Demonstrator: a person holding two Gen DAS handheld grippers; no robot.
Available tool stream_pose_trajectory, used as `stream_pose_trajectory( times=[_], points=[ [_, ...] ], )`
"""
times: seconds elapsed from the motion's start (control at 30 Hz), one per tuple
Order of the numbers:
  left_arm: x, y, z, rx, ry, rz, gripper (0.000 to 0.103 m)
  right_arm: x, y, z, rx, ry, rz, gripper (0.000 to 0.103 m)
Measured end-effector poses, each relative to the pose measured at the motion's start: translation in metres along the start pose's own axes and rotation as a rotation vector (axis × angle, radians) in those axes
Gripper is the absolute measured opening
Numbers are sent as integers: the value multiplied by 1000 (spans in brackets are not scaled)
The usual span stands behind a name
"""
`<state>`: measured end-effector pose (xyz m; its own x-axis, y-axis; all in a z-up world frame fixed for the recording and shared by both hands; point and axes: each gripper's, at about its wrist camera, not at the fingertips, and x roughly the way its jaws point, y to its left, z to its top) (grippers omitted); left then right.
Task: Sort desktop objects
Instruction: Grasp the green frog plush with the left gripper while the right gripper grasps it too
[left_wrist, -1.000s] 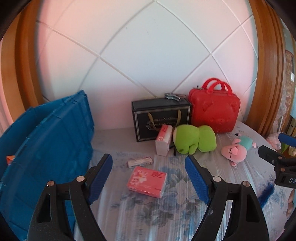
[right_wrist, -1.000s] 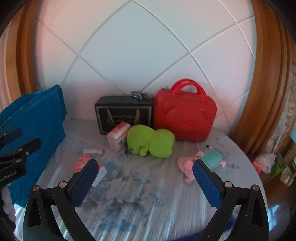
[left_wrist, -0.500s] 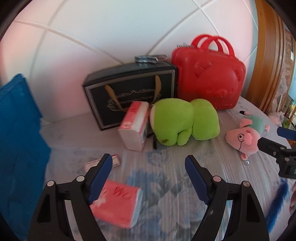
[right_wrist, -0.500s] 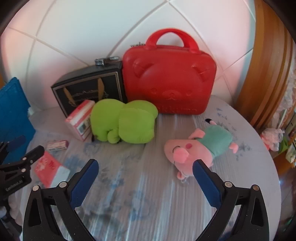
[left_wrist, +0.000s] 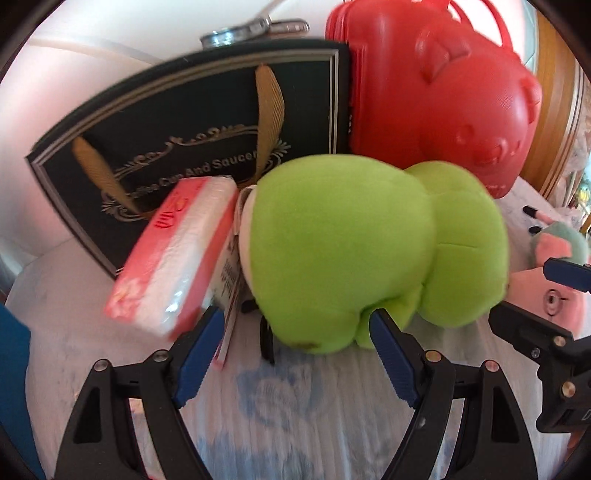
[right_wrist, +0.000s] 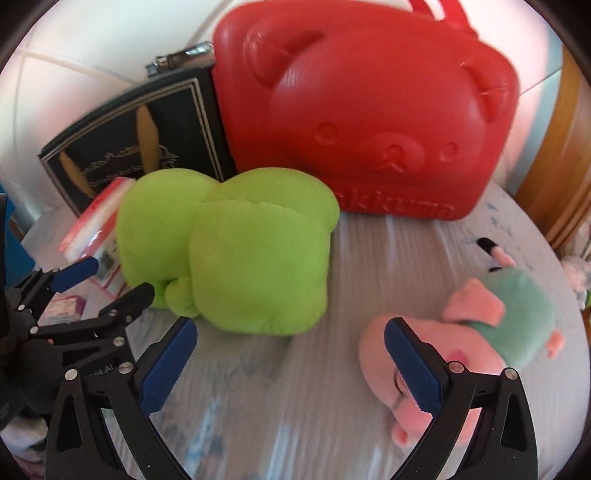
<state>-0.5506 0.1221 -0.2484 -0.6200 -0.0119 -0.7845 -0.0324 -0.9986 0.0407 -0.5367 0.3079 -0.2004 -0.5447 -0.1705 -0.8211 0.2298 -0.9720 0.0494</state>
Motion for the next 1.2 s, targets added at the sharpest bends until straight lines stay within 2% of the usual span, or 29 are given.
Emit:
stream_pose_trajectory(
  times=[0.13,0.23,0.27,0.37,0.47,0.63,0.7,0.73,0.8,0.83,0.87,0.9,0.97,1.03,1.1,1.2],
  points=[
    [16,1,1,-9,15,-21,81,19,0,4,20,21,35,103],
    [19,1,0,-2,5,-3,83,29,4,6,15,29,51,103],
    [21,1,0,-7,5,0,87,31,4,7,14,29,49,103],
    [20,2,-2,-17,1,-8,89,36,1,8,27,33,74,103],
    [23,0,-2,-16,2,-5,99,38,-1,8,21,30,76,103],
    [19,-6,-6,-8,-13,-9,99,34,1,7,12,15,77,103],
    [18,-10,-9,5,-16,-3,99,43,6,10,13,38,73,103],
    [17,-11,-9,8,-13,3,98,46,7,10,15,43,71,103],
    [12,-13,-11,4,-14,-9,87,48,8,9,19,38,70,103],
    [10,-15,-12,12,-14,-15,82,45,8,7,21,27,71,97],
    [7,-20,-14,22,-13,-19,69,42,9,6,16,20,74,89],
    [3,-27,-16,40,-15,-27,63,38,11,4,6,20,72,86],
    [0,-35,-18,52,-16,-16,63,34,13,1,-10,20,55,76],
    [-3,-37,-19,39,0,-30,61,28,9,-3,-3,24,58,72],
    [-16,-42,-24,54,-2,-49,61,20,3,-9,8,27,66,71],
    [-19,-52,-31,84,-1,-36,63,12,-4,-18,3,35,60,72]
  ],
)
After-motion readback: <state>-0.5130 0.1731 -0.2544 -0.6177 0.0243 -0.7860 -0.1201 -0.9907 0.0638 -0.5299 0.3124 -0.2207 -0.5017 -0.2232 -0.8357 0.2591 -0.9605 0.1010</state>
